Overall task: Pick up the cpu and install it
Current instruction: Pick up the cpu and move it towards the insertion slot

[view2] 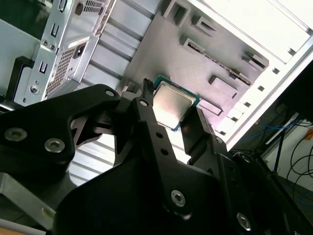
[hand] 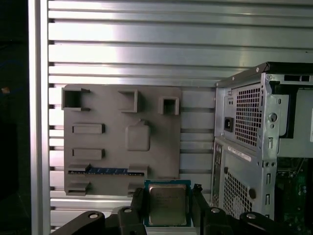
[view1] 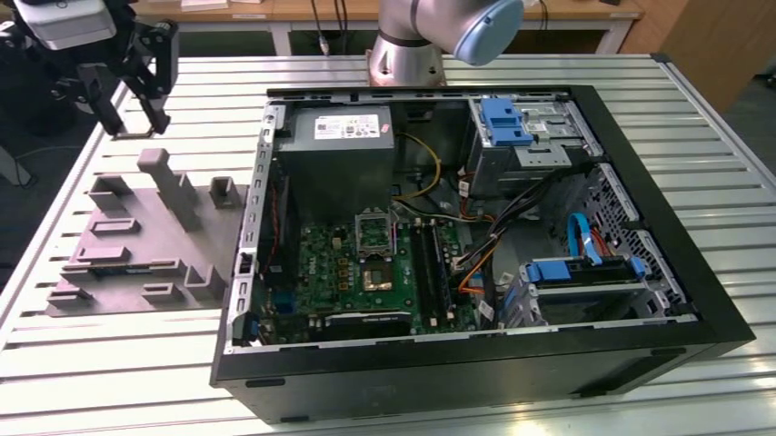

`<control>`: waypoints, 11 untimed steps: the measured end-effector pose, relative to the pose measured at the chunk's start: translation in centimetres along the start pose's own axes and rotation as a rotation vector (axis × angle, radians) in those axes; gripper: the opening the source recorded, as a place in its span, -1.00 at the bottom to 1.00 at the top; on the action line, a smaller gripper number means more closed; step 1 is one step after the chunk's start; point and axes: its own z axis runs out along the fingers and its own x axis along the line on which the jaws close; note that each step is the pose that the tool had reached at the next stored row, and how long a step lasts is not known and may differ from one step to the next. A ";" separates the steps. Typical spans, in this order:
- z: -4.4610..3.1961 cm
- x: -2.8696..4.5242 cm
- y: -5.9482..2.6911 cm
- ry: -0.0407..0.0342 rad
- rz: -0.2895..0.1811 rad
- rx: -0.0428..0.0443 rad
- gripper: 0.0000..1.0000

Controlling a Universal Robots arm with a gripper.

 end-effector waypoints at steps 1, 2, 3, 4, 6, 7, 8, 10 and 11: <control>0.01 0.00 -0.07 -0.0001 0.000 0.0000 -0.06; 0.01 0.00 -0.13 0.0000 0.000 0.0000 -0.06; 0.02 -0.05 -0.16 0.0000 0.000 -0.0001 -0.06; 0.02 -0.14 -0.17 -0.0001 0.000 -0.0001 -0.06; 0.03 -0.27 -0.18 0.0001 0.000 0.0000 -0.06; 0.04 -0.32 -0.18 0.0001 0.000 0.0000 -0.06; 0.04 -0.39 -0.18 0.0001 0.000 0.0000 -0.06; 0.05 -0.67 -0.18 0.0001 0.000 -0.0001 -0.06; 0.05 -0.82 -0.18 0.0001 0.000 -0.0001 -0.06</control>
